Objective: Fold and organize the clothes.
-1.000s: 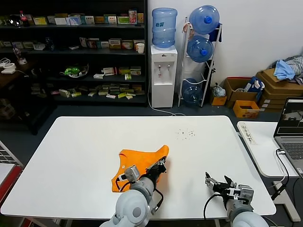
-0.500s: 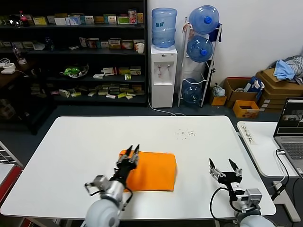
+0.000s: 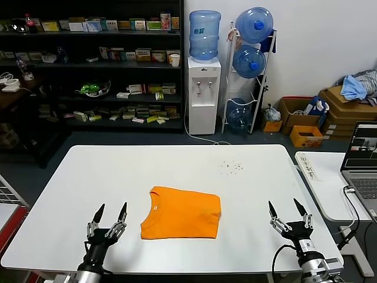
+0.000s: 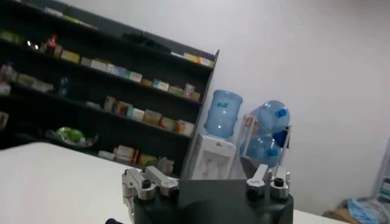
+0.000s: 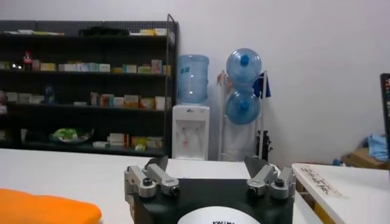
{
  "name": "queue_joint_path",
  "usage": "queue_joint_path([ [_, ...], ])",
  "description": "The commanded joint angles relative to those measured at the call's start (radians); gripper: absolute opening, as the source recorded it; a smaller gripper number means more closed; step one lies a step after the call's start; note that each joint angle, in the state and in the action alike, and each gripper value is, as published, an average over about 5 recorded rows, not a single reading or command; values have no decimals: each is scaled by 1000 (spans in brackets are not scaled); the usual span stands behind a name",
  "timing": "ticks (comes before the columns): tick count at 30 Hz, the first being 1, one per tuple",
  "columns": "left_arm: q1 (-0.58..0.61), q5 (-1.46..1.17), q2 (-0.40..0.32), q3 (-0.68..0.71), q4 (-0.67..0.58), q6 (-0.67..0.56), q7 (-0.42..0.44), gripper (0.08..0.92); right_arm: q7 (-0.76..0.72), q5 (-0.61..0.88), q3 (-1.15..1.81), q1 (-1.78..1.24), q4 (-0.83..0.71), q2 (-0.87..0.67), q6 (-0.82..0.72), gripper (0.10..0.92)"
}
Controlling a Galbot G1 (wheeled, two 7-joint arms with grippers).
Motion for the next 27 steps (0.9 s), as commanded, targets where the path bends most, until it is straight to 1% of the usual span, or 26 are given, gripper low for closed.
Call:
queue_joint_path([
  [1, 67, 66, -105, -153, 32, -150, 152, 821, -104, -66, 35, -36, -68, 71, 193, 823],
  [4, 52, 83, -112, -163, 37, -151, 166, 822, -108, -83, 35, -28, -75, 85, 208, 823],
  [11, 60, 99, -92, -175, 52, -167, 189, 823, -114, -97, 42, -16, -81, 111, 221, 823],
  [27, 65, 101, -104, -174, 63, -178, 191, 823, -120, -112, 40, -14, -81, 114, 217, 823],
])
